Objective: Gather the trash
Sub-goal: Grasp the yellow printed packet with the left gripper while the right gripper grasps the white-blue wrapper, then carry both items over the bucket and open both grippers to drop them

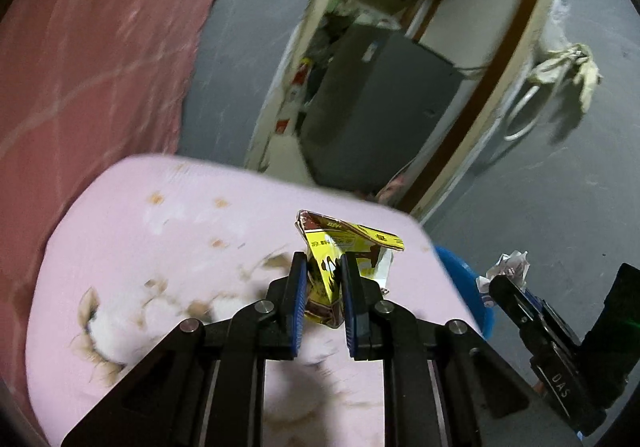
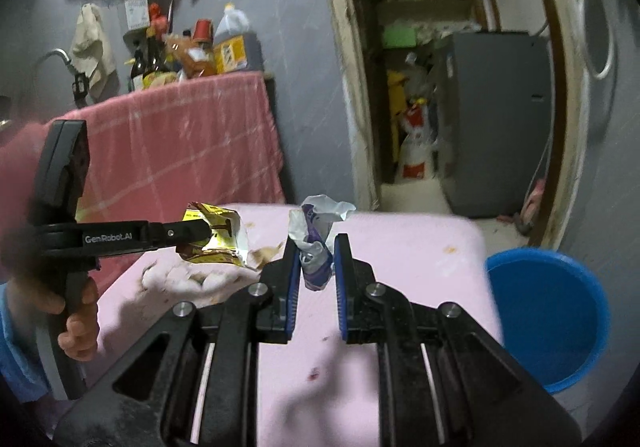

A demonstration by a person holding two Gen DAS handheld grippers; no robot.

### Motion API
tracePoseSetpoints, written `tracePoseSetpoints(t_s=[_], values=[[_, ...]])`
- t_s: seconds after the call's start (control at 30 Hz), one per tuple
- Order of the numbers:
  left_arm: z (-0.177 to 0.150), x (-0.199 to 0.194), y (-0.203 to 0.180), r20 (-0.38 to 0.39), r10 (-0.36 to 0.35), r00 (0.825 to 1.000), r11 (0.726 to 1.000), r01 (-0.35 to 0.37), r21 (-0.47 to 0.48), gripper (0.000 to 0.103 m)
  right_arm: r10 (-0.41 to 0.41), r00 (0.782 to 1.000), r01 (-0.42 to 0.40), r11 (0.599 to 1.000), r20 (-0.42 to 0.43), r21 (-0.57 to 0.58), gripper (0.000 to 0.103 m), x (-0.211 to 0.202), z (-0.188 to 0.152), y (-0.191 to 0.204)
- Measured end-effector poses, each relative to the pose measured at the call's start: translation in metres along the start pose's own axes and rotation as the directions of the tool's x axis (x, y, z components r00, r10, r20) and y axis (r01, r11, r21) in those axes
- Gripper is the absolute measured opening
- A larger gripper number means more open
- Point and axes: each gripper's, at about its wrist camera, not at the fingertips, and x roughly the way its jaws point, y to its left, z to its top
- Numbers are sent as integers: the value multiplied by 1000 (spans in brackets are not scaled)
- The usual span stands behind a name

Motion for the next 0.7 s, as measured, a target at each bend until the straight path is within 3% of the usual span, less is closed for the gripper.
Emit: tracePoseSetpoints(t_s=[0.4,0.7], values=[[19,23,-85,121,-111,986,987,95,132,13,-162,979,154,986,127,67,16,-34,14,-66],[13,75,-144,62,-158,985,958,138,252,13,-300,941,279,949,155,144,16,-45,6,-128]])
